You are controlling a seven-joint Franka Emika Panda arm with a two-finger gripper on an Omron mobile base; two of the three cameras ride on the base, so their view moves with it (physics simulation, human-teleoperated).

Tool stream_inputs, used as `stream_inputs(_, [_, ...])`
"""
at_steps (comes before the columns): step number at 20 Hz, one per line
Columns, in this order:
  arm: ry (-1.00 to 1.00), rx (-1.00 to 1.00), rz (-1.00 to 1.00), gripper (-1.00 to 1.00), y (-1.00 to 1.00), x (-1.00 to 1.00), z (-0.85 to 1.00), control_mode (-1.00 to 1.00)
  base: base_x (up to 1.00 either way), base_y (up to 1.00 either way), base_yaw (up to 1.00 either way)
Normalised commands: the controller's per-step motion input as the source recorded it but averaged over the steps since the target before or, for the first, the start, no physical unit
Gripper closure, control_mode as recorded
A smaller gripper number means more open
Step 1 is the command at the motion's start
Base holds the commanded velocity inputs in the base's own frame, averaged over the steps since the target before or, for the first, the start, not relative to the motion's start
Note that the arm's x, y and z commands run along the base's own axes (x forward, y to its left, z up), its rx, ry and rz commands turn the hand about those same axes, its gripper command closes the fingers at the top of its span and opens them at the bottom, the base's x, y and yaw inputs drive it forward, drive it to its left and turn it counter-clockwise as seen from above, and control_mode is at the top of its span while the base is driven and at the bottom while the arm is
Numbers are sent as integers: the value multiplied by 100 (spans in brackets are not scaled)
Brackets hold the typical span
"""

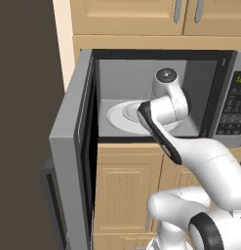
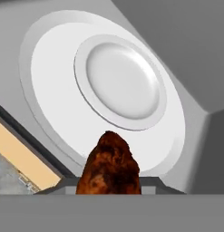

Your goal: Pick the chicken drumstick from the counter and place it in the microwave. Then turn on the microwave.

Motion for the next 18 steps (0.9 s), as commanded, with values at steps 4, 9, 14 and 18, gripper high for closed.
stream_inputs(4, [1,-4,0,100,4,34,-22,-100,0,0,0])
stream_inputs(9, [0,-5,0,100,2,32,-24,-100,0,0,0])
stream_inputs(14, [4,-3,0,100,0,29,-12,-100,0,0,0])
stream_inputs(18, [8,0,0,100,0,31,-4,-100,0,0,0])
